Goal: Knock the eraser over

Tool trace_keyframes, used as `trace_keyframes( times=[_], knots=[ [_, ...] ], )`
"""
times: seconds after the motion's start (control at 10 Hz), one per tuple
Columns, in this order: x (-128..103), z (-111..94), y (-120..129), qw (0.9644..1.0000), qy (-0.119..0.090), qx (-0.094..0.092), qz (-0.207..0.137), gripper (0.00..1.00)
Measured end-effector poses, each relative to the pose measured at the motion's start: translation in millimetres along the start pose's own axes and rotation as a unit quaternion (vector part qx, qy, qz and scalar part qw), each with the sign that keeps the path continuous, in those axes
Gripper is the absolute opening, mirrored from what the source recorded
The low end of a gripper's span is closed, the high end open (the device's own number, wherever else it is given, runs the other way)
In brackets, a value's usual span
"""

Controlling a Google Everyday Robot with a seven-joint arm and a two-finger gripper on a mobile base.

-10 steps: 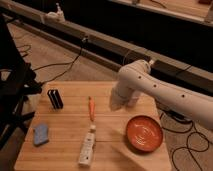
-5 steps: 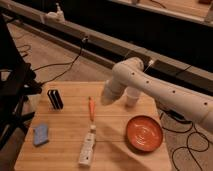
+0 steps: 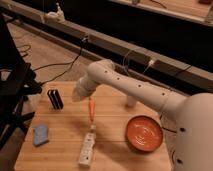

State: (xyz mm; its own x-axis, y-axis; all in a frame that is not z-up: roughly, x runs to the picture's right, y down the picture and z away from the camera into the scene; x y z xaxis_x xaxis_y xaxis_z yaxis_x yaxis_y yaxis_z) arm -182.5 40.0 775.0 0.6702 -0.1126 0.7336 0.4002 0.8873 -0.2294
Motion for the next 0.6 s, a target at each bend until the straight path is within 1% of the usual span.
trace_keyframes(
  times=[0.1, 0.2, 0.6],
  knots=[
    [-14.2, 11.8, -12.8, 0.9997, -0.014, 0.015, -0.012, 0.0],
    [-20.7, 17.3, -18.7, 0.9994, -0.021, 0.022, -0.018, 0.0],
    [-18.7, 18.4, -18.9, 0.9994, -0.021, 0.022, -0.017, 0.0]
  ],
)
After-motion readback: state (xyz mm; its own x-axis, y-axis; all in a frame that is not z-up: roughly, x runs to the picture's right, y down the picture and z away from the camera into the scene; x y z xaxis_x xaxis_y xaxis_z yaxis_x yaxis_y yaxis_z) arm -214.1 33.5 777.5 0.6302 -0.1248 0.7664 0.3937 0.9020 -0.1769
